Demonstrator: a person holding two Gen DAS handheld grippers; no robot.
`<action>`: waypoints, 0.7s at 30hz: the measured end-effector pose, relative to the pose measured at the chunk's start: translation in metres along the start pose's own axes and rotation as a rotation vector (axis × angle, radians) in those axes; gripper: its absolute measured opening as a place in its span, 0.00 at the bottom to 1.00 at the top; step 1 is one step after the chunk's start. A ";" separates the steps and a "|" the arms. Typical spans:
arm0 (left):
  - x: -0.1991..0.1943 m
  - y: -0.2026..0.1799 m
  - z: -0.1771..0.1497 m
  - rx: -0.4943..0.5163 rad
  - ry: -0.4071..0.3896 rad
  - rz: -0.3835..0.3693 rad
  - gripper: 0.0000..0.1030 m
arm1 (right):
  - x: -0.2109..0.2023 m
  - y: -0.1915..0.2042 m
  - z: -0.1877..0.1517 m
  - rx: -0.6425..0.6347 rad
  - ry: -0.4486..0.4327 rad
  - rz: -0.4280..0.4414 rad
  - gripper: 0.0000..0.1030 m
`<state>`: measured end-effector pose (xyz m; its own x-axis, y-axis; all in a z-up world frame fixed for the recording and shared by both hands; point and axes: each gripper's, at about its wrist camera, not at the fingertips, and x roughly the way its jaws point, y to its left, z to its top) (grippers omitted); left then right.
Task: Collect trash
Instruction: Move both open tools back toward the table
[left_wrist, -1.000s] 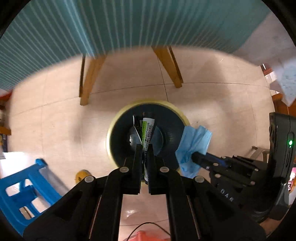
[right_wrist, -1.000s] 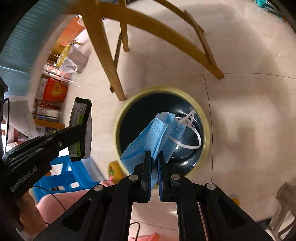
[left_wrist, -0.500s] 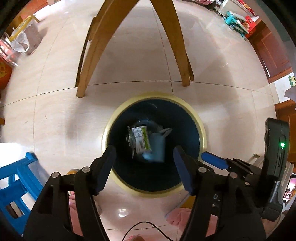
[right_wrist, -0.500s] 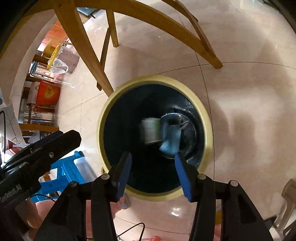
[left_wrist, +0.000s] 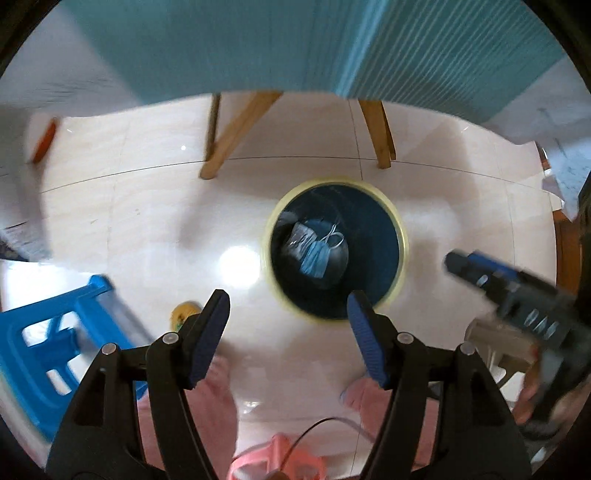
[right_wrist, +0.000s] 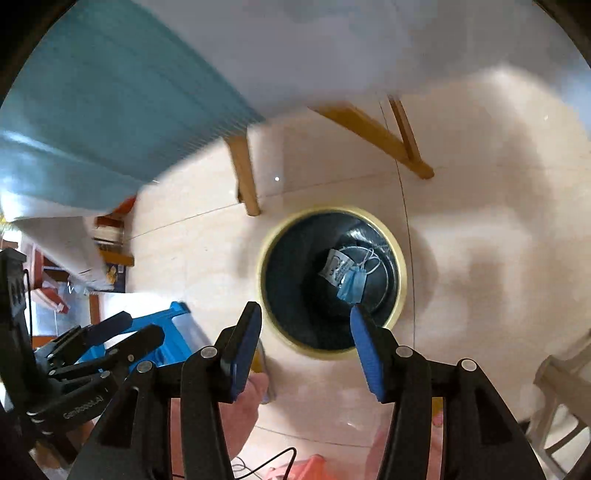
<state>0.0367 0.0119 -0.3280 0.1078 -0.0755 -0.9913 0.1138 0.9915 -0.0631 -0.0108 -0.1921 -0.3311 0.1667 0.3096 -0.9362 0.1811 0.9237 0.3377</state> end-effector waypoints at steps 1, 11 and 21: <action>-0.015 0.004 -0.003 -0.002 0.000 -0.003 0.61 | -0.016 0.008 0.001 -0.012 -0.005 0.001 0.49; -0.188 0.033 0.029 0.059 -0.208 0.033 0.61 | -0.155 0.099 0.011 -0.077 -0.081 0.027 0.50; -0.321 0.035 0.107 0.122 -0.466 0.003 0.62 | -0.271 0.167 0.064 -0.143 -0.297 0.000 0.51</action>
<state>0.1118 0.0595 0.0005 0.5360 -0.1397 -0.8326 0.2251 0.9742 -0.0185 0.0361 -0.1361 -0.0143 0.4463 0.2500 -0.8593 0.0463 0.9525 0.3011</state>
